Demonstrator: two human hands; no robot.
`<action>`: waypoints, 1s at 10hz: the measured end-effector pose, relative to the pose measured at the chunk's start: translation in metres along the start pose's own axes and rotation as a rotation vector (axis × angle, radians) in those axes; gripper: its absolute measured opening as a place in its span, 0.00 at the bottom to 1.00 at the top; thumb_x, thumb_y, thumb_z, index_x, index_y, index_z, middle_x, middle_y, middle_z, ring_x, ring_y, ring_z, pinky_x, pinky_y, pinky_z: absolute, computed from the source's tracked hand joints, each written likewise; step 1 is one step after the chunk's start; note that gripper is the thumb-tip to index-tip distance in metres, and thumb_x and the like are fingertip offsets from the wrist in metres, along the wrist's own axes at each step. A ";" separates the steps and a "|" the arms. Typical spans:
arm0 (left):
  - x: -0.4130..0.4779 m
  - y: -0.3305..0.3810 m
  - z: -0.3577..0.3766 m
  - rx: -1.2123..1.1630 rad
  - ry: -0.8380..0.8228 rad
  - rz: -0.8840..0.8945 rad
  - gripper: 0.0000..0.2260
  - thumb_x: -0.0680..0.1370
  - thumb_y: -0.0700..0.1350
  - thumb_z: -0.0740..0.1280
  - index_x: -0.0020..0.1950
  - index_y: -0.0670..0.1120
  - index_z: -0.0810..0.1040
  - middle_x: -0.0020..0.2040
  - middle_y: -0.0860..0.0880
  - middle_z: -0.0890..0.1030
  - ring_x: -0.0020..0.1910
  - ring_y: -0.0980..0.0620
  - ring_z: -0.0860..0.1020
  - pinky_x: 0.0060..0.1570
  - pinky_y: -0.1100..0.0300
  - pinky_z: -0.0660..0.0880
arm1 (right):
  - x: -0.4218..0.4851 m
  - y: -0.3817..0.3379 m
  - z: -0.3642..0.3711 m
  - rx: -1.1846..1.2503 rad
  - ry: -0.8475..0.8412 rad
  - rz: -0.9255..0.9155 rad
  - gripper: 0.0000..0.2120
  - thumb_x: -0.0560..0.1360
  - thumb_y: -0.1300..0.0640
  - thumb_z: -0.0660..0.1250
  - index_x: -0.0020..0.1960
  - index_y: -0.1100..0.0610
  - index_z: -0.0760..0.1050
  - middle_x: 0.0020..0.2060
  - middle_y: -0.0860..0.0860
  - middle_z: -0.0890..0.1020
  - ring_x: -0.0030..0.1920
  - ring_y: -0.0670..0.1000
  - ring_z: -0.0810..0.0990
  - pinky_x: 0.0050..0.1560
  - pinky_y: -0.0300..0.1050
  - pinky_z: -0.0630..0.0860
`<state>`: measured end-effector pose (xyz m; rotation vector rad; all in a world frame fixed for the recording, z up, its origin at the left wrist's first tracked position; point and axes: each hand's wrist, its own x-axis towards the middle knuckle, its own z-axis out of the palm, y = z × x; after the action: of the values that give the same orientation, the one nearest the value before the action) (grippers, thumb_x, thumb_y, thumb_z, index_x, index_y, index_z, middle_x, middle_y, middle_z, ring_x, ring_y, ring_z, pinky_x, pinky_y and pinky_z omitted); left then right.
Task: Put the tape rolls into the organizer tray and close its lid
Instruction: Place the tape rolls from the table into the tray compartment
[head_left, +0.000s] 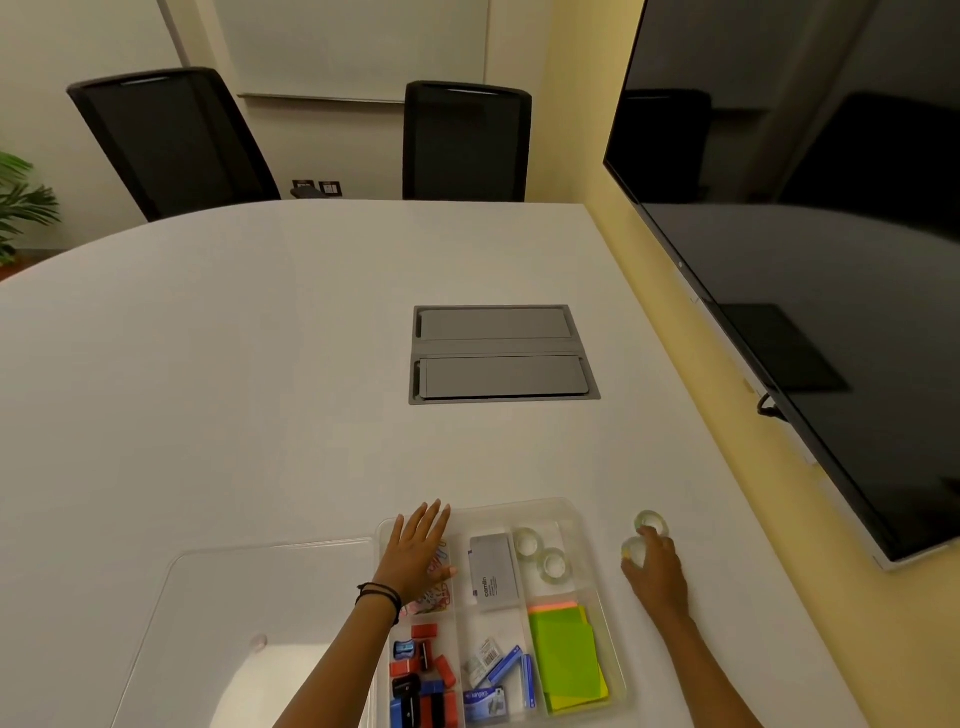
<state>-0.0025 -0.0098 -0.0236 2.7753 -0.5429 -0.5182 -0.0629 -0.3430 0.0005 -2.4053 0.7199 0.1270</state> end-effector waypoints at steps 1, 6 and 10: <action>0.000 0.000 0.000 0.003 -0.004 0.001 0.38 0.77 0.58 0.62 0.76 0.46 0.42 0.78 0.43 0.43 0.77 0.44 0.43 0.75 0.45 0.41 | 0.007 -0.026 -0.005 0.167 0.018 -0.055 0.21 0.71 0.60 0.71 0.62 0.60 0.70 0.58 0.62 0.75 0.53 0.59 0.77 0.49 0.47 0.74; -0.001 0.001 0.000 0.004 0.000 0.003 0.38 0.77 0.58 0.62 0.75 0.47 0.42 0.78 0.43 0.43 0.77 0.44 0.43 0.75 0.45 0.41 | -0.009 -0.078 0.029 -0.084 -0.599 -0.269 0.20 0.68 0.56 0.74 0.57 0.60 0.72 0.46 0.54 0.75 0.44 0.50 0.74 0.44 0.41 0.71; 0.000 0.000 -0.001 -0.003 0.001 0.001 0.38 0.77 0.58 0.62 0.76 0.47 0.43 0.78 0.43 0.43 0.77 0.44 0.43 0.75 0.45 0.40 | -0.011 -0.072 0.053 -0.201 -0.602 -0.345 0.20 0.70 0.57 0.71 0.59 0.60 0.70 0.49 0.55 0.73 0.46 0.50 0.70 0.45 0.40 0.67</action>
<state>-0.0028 -0.0098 -0.0227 2.7724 -0.5422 -0.5175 -0.0300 -0.2591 -0.0006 -2.4400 0.0153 0.7678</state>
